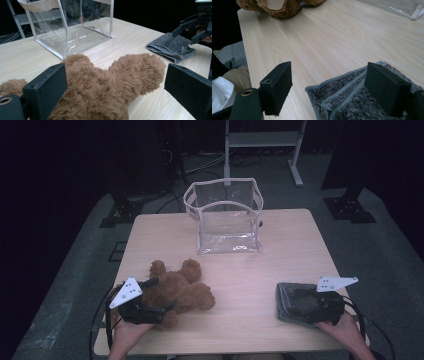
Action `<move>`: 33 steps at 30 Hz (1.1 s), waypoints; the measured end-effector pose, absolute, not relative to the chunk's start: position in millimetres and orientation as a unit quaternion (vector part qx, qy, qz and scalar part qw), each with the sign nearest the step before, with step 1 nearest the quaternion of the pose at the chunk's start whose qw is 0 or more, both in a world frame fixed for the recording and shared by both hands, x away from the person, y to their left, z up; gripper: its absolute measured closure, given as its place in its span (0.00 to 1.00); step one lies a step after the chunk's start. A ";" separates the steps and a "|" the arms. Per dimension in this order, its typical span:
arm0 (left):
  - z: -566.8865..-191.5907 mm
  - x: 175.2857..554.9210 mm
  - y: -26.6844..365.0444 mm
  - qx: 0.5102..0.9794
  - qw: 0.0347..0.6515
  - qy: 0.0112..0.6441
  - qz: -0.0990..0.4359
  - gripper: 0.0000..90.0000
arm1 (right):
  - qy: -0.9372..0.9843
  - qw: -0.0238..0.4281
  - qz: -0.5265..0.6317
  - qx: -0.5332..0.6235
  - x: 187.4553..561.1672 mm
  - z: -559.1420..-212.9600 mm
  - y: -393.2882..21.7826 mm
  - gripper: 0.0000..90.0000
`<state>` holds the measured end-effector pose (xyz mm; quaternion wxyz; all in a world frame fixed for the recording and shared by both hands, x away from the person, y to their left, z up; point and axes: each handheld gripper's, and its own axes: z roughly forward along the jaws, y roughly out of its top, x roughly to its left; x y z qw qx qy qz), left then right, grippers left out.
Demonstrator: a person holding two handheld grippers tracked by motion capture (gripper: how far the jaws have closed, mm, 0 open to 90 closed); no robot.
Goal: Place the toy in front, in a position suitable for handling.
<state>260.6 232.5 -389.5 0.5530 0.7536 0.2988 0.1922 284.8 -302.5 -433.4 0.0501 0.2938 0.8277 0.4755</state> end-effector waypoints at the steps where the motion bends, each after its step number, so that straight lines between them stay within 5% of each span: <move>1: -388.8 260.6 232.4 0.753 0.553 0.298 0.193 0.04 | 0.828 0.049 0.475 0.294 284.3 -433.4 -302.6 0.23; 17: -373.6 265.3 240.9 0.761 0.556 0.276 0.188 0.05 | 0.824 0.047 0.481 0.296 284.9 -433.2 -303.0 0.22; 33: -375.8 274.6 302.8 0.756 0.538 0.309 0.210 0.07 | 0.834 0.047 0.466 0.291 286.1 -434.8 -296.6 0.23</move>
